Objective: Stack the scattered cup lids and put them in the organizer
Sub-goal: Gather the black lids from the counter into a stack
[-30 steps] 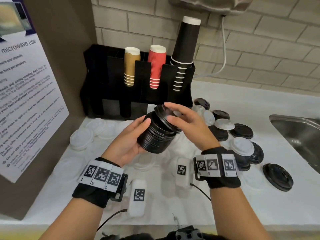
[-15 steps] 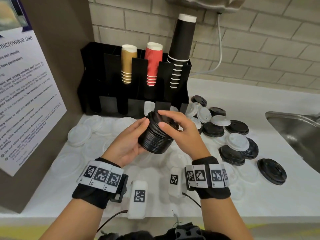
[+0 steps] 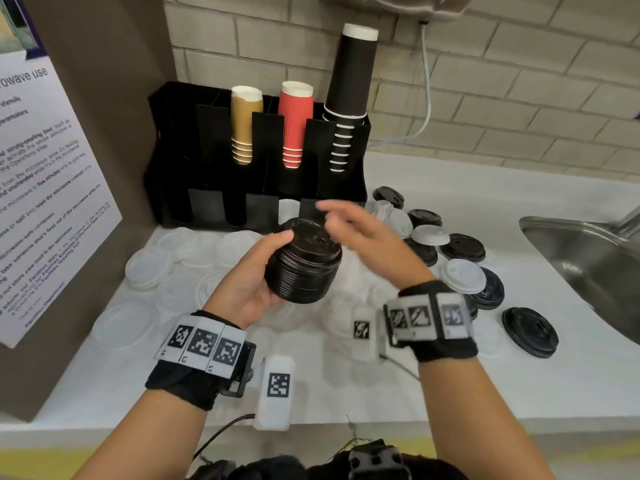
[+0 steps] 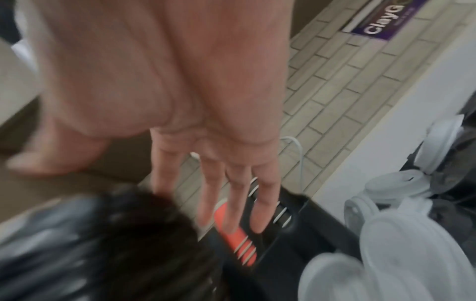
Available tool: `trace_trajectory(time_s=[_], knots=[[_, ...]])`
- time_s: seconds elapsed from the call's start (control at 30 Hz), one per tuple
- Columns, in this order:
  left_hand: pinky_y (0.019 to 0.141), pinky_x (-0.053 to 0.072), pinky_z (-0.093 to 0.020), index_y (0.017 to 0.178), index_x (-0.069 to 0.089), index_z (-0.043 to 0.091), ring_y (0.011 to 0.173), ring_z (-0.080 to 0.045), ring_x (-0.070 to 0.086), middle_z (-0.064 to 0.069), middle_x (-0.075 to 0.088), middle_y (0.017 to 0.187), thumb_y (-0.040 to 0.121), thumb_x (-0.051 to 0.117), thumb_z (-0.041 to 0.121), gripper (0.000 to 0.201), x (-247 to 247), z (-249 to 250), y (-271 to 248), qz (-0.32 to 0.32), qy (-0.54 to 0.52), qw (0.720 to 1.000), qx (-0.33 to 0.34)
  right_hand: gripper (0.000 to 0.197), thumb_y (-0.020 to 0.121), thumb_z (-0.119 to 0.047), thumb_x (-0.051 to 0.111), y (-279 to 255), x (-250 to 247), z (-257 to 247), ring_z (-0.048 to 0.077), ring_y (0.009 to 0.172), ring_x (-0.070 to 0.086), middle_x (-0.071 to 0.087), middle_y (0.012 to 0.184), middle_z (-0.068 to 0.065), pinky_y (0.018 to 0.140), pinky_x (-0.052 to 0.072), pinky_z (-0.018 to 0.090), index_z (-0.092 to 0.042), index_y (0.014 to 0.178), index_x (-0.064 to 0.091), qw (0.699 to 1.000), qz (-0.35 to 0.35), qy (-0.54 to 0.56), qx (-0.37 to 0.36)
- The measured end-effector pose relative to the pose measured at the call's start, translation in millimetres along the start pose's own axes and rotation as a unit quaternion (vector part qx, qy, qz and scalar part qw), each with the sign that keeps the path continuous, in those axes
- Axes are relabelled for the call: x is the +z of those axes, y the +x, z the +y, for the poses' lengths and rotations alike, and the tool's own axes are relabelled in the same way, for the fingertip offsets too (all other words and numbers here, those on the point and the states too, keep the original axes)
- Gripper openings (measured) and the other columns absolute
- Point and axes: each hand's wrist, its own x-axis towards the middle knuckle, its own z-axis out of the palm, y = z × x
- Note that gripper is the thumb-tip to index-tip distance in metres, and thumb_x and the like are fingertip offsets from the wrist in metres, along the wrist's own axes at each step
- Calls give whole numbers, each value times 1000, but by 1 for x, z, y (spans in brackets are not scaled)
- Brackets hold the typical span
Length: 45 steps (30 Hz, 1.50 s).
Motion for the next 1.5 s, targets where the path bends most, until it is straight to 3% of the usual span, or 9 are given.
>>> trace_trajectory(time_s=[0.1, 0.3, 0.43, 0.67, 0.87, 1.07, 1.23, 1.4, 1.5], knots=[[66, 59, -30, 80, 79, 35, 91, -14, 73, 7, 76, 94, 69, 66, 47, 20, -3, 8, -2, 1, -10, 1000, 13, 17, 97, -38, 49, 31, -54, 26, 7, 85, 57, 61, 88, -13, 75, 43, 22, -27, 93, 62, 985, 104, -66, 118], [65, 59, -30, 81, 79, 35, 93, -15, 73, 5, 76, 98, 68, 68, 47, 21, -10, 13, -6, 14, -15, 1000, 20, 47, 103, -32, 35, 74, -101, 107, 29, 132, 42, 43, 145, 11, 110, 32, 37, -10, 145, 37, 816, -105, -478, 308], [65, 58, -31, 102, 74, 26, 96, -18, 72, -1, 74, 107, 68, 71, 44, 39, -14, 14, -6, 25, -23, 999, 23, 53, 89, -46, 56, 72, -104, 133, 29, 113, 56, 60, 125, 9, 87, 39, 28, -12, 130, 52, 751, -169, -574, 280], [65, 58, -30, 118, 66, 21, 99, -18, 71, -2, 73, 112, 66, 71, 46, 58, -21, 16, -6, 41, -25, 999, 26, 62, 80, -65, 53, 80, -107, 159, 25, 86, 55, 61, 111, 8, 75, 43, 31, -16, 119, 54, 719, -147, -632, 249], [66, 58, -31, 119, 65, 20, 100, -19, 71, -3, 73, 112, 66, 72, 46, 60, -23, 18, -2, 54, -26, 998, 23, 67, 86, -54, 56, 89, -107, 156, 32, 119, 51, 41, 141, 16, 86, 45, 34, -15, 138, 39, 699, -159, -628, 303], [69, 59, -33, 119, 65, 21, 104, -20, 69, -3, 72, 114, 69, 71, 46, 57, -23, 17, 2, 38, -24, 999, 19, 81, 80, -62, 54, 83, -110, 144, 40, 124, 45, 28, 149, 20, 94, 44, 46, -17, 142, 28, 715, -111, -613, 317], [70, 58, -32, 118, 66, 23, 104, -20, 69, -3, 72, 114, 70, 70, 47, 54, -20, 13, 7, 24, -10, 1000, 16, 72, 74, -53, 58, 84, -103, 69, 37, 107, 50, 34, 139, 14, 75, 41, 40, -25, 137, 37, 757, -118, -571, 296], [69, 58, -32, 101, 73, 31, 101, -16, 70, 0, 73, 111, 71, 71, 45, 34, -14, 8, 10, 4, 1, 1000, 12, 41, 77, -30, 71, 67, -86, -11, 17, 98, 51, 35, 117, 2, 81, 44, 22, -40, 111, 51, 932, -152, -308, 117], [70, 58, -32, 110, 68, 29, 102, -16, 70, 1, 72, 112, 72, 70, 45, 41, -11, 5, 10, -4, 9, 1000, 14, 46, 76, -21, 71, 50, -63, -36, 13, 97, 51, 46, 117, 6, 74, 44, 10, -32, 117, 52, 971, -170, -170, 13]])
